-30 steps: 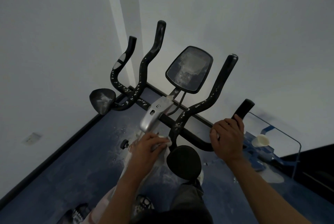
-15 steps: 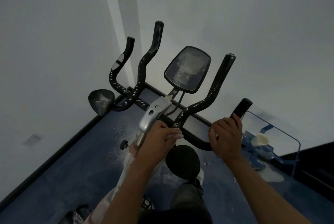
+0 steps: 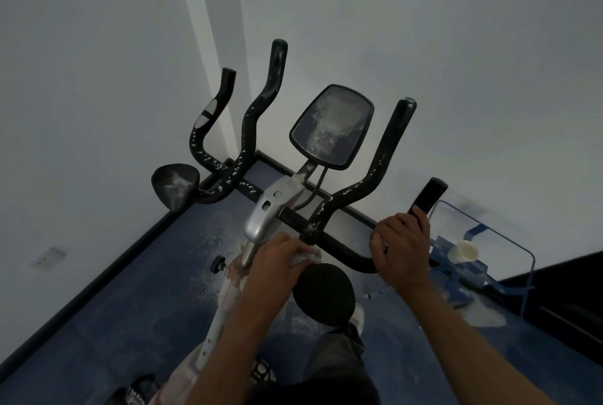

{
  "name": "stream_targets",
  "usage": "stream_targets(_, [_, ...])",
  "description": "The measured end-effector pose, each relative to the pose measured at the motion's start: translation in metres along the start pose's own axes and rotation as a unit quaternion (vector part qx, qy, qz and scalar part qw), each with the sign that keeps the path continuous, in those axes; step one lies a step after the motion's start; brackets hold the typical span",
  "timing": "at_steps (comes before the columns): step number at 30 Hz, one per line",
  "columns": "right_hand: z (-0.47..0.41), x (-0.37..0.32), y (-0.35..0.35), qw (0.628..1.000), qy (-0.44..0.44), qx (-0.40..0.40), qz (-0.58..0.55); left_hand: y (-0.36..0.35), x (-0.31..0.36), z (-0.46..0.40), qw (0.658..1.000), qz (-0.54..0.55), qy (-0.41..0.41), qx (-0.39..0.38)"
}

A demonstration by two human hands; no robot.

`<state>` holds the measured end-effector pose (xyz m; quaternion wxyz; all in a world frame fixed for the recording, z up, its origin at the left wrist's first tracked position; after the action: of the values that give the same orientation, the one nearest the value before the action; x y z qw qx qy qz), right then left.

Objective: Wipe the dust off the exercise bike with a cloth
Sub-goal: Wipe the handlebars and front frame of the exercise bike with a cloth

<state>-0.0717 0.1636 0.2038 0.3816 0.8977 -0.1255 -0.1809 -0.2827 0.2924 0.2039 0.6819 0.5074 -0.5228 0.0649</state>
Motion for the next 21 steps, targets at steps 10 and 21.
stream_targets(10, [0.0, 0.001, -0.001, 1.0, -0.002, 0.0, 0.005, 0.005, 0.009, 0.003, 0.997, 0.078, 0.025, 0.0])
stream_targets(21, [0.001, 0.003, -0.002, 1.0, -0.005, 0.001, 0.004, -0.001, 0.005, 0.0, 0.999, 0.04, -0.015, 0.017])
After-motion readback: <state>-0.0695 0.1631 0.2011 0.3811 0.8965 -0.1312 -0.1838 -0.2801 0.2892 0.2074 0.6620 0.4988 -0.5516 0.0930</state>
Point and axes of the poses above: each hand's wrist, its own z-axis away from the middle knuckle, its own y-axis out of the back of the hand, x = y × z, the point moved 7 cm from there along -z, towards the middle knuckle, and after that the axes turned 6 degrees about x, right-handed, at the moved point
